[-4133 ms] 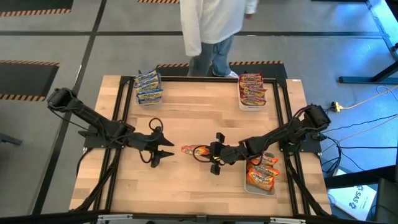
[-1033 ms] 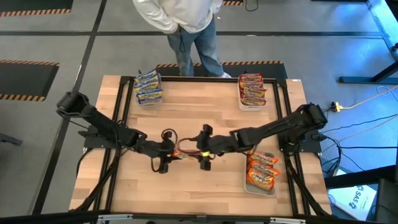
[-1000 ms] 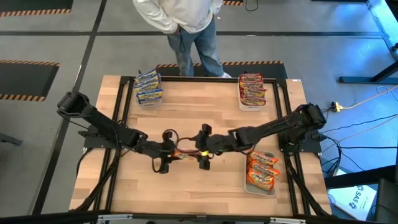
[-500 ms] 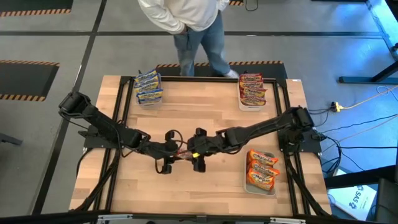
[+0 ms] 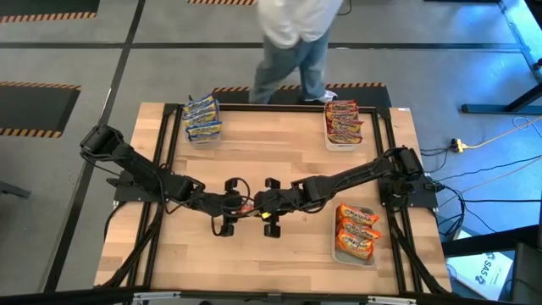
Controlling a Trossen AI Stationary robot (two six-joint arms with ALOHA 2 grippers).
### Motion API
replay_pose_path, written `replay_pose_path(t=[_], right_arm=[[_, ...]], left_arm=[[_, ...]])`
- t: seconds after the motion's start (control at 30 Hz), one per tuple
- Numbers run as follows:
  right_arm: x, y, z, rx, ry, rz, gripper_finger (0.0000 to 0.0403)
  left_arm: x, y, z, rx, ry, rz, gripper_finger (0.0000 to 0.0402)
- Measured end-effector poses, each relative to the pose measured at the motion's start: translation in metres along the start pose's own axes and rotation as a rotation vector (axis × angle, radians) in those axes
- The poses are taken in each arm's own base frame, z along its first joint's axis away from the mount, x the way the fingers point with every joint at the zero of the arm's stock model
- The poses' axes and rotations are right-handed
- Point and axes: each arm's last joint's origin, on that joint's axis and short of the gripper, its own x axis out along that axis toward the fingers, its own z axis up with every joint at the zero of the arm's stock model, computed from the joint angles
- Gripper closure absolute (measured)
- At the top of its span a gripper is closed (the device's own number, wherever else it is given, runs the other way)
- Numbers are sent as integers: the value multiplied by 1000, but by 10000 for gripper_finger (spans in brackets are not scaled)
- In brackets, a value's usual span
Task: Sort Maruchan noodles
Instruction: Put the orange noodle pack into the gray bin
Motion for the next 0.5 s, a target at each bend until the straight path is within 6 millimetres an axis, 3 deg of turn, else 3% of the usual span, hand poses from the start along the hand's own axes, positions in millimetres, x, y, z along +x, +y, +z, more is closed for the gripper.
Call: replay_pose_path(t=[0.07,0.2,0.5], right_arm=[[-1,0,1,-18,-1,0,317],[-2,2,1,-38,-3,4,317],[-46,32,-3,-15,55,16,314]], left_arm=[[0,0,0,0,-1,6,260],[-1,0,1,-3,-5,3,235],[-32,-3,10,-16,-18,-106,206]])
